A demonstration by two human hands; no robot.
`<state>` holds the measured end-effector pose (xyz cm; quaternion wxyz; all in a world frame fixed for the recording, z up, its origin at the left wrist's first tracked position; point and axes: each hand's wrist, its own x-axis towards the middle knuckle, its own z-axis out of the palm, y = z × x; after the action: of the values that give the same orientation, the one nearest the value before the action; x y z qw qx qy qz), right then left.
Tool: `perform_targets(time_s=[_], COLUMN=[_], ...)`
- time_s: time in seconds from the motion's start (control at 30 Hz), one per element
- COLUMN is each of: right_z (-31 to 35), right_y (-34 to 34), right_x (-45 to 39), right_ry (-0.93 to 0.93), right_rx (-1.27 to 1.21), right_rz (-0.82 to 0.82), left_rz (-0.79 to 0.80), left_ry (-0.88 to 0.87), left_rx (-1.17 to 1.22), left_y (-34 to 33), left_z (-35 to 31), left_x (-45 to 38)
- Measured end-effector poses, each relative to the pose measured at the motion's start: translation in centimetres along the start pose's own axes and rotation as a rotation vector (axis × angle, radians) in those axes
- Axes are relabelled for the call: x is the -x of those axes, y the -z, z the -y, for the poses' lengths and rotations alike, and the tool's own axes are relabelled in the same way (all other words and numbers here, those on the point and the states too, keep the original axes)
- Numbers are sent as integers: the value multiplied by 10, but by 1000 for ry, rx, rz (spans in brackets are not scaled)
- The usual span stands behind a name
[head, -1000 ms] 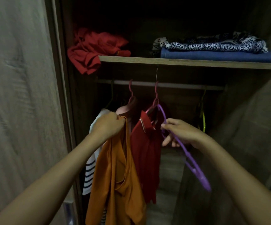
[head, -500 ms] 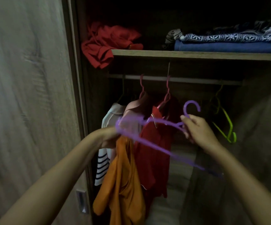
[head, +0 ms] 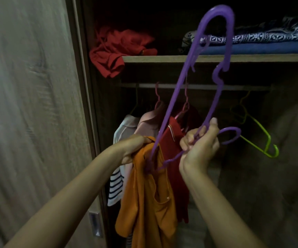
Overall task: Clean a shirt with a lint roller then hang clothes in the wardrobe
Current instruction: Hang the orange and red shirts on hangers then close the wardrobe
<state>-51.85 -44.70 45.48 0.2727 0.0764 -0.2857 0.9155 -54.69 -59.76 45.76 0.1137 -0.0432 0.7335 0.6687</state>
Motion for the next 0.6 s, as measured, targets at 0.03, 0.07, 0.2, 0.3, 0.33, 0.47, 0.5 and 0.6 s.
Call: perform_targets(time_s=[0.03, 0.07, 0.2, 0.3, 0.33, 0.47, 0.5, 0.6], right_z=[-2, -5, -34, -38, -34, -17, -16, -16], right_y=[2, 4, 37, 78, 90, 109, 109, 101], right_x=[-1, -3, -15, -29, -35, -49, -51, -45], right_ry=[27, 53, 163, 270, 318, 384, 386, 368], right_rx=[35, 91, 537, 901, 991, 1280, 1381, 1725], right_rz=[15, 44, 170, 222, 238, 412, 446, 613], left_rz=[4, 5, -27, -129, -161, -340, -381, -474], left_ry=[6, 14, -73, -199, -205, -195, -227, -369], left_rx=[-5, -9, 48, 75, 31, -396, -482, -670], left_y=[3, 5, 13, 33, 42, 55, 51, 27], left_z=[0, -1, -5, -14, -16, -11, -9, -12], left_x=[1, 3, 11, 15, 16, 11, 10, 15])
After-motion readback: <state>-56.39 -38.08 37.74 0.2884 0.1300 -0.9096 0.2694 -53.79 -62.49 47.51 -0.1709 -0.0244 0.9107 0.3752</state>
